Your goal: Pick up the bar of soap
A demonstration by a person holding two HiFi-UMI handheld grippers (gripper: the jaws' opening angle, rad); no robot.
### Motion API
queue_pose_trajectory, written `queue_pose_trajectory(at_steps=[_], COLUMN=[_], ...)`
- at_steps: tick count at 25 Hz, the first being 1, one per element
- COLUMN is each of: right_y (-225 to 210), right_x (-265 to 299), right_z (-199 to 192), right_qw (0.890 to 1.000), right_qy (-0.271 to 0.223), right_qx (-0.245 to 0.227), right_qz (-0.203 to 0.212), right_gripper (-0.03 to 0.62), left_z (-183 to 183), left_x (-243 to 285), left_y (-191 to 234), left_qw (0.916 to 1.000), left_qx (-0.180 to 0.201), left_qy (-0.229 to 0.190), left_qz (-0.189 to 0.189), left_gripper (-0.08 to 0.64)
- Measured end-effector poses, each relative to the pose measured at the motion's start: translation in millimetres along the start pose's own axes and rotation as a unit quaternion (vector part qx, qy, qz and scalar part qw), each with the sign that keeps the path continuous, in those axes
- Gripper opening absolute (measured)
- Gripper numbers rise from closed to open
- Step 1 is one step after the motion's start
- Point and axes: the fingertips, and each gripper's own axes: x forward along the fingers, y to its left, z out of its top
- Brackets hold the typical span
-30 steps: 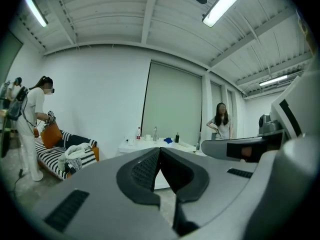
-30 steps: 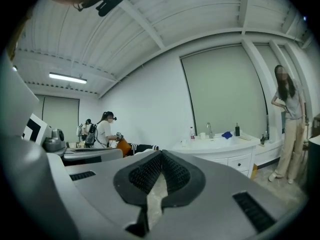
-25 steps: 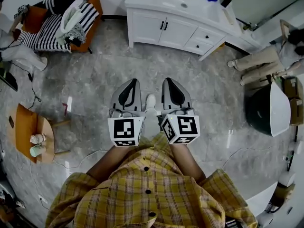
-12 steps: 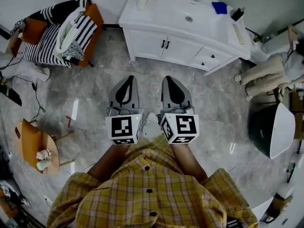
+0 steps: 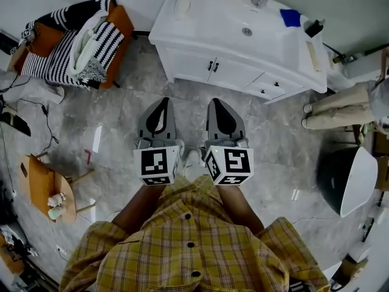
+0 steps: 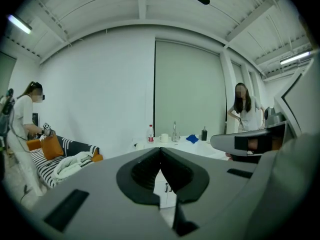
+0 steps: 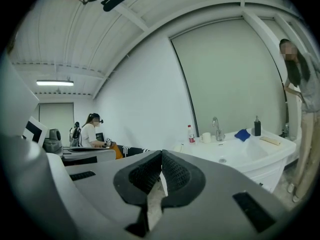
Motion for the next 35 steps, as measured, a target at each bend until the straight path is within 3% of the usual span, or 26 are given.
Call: queue_pose_trajectory(at_steps=[7, 15, 23, 35], right_y=[-27, -55, -65, -67], right_x=[68, 190, 292, 388], right_z=[6, 42, 70, 93], right_qw=[1.000, 0.999, 0.997, 0.996], right_qy=[0.003, 0.001, 0.006, 0.008], right_qx=[0.003, 0.001, 0.006, 0.001], right_qz=[-0.021, -0.051, -0.073, -0.089], right_gripper=[0.020, 0.020, 0.020, 0.020], left_z=[11, 41, 67, 77], left_x=[72, 197, 285, 368], left_y=[22, 85, 134, 181], left_qw=[0.9998, 0.9995, 0.9984, 0.9962], left_qx=[0.000, -0.008, -0.008, -0.014], left_qy=[-0.003, 0.004, 0.013, 0.031], left_qz=[-0.018, -0.031, -0.055, -0.081], left_gripper=[0.011, 0.011, 0.011, 0.011])
